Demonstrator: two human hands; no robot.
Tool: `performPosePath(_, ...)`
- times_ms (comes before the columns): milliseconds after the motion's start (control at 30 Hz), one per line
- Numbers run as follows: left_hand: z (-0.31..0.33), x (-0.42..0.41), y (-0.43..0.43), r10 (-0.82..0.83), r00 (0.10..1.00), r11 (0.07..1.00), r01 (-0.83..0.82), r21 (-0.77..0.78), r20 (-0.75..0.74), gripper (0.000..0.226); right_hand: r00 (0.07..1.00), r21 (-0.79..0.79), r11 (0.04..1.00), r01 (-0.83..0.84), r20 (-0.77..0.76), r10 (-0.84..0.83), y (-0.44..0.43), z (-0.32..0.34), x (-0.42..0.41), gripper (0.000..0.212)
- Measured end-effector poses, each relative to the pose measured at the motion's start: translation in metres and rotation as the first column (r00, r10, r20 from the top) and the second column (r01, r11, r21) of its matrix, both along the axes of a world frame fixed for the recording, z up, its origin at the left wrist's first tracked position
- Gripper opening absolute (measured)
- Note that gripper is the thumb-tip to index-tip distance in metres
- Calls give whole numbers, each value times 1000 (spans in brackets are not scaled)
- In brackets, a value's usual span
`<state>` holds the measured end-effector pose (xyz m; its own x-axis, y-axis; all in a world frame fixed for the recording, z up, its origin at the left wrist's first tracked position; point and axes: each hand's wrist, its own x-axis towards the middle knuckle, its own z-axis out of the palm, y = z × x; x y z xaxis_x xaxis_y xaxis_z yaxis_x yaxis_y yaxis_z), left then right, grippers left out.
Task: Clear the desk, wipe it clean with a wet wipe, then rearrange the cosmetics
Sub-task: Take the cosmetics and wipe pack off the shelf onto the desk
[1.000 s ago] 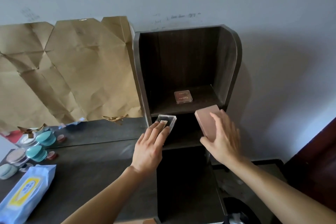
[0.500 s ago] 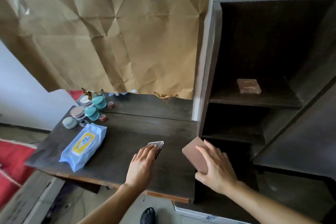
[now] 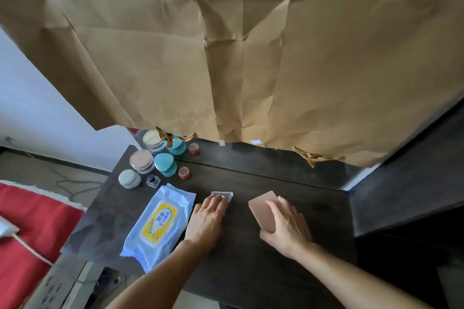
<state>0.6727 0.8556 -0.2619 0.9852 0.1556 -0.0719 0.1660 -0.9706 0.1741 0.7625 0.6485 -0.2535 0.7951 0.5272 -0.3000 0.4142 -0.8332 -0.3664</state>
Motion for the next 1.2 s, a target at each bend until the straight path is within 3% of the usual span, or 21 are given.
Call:
performPosePath(233,-39,46,72,-99,993,995,101,21,-63,57,992,-42,992,116,-52,-118,97,-35,18,77)
performPosePath(367,-52,56,88,-161,980,985,167,49,-115,70,988,-69,986,152,-33,-154,128,-51,24,78)
performPosePath(567,-61,63,101,-147,972,988,152,14,-184,67,981,-35,981,191,-23,-192,159,-66,33,86)
performPosePath(733,-68,65,106,-136,975,991,137,-8,-174,69,983,39,982,185,-5,-185,162,-71,34,71)
performPosePath(833,-63,66,104,-123,981,991,129,36,-147,60,984,55,983,176,-43,-174,154,-68,38,64)
performPosePath(1033,-43,65,80,-172,985,984,172,38,-22,16,976,84,973,216,2,-217,108,-51,40,50)
performPosePath(1200,-15,66,20,-266,961,963,269,-28,78,15,959,186,949,254,80,-273,40,-31,25,41)
